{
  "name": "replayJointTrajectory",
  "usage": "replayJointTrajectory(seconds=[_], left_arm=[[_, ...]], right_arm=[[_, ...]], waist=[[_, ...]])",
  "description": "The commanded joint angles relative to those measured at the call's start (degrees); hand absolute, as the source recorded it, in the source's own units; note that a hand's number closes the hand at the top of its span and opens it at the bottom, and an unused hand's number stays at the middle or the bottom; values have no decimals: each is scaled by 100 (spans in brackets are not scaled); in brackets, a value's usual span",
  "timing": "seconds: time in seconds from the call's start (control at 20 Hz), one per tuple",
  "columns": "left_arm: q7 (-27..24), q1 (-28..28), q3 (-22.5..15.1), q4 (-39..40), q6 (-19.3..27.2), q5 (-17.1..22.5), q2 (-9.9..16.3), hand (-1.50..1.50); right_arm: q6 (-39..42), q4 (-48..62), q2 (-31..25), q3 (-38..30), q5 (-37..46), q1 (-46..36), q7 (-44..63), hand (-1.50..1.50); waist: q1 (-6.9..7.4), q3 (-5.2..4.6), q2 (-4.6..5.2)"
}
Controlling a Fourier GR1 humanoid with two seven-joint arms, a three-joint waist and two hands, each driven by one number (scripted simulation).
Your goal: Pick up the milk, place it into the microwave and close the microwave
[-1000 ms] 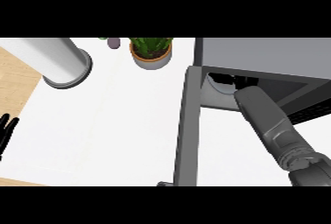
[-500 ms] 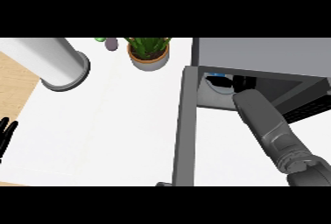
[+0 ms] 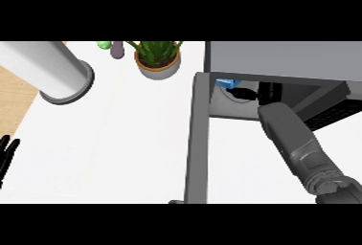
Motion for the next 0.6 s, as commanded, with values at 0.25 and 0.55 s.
replayJointTrajectory(seconds=[0.25, 0.55], left_arm=[[-31, 534, -78, -428, -186, 38, -187, -150], [10, 754, -190, -660, -246, -118, -302, -150]], right_arm=[[1083, -253, 238, -319, -316, 487, -772, -150], [1744, -613, 363, -463, -531, 1124, -1177, -150]], waist=[[-142, -5, -79], [-382, -17, -165]])
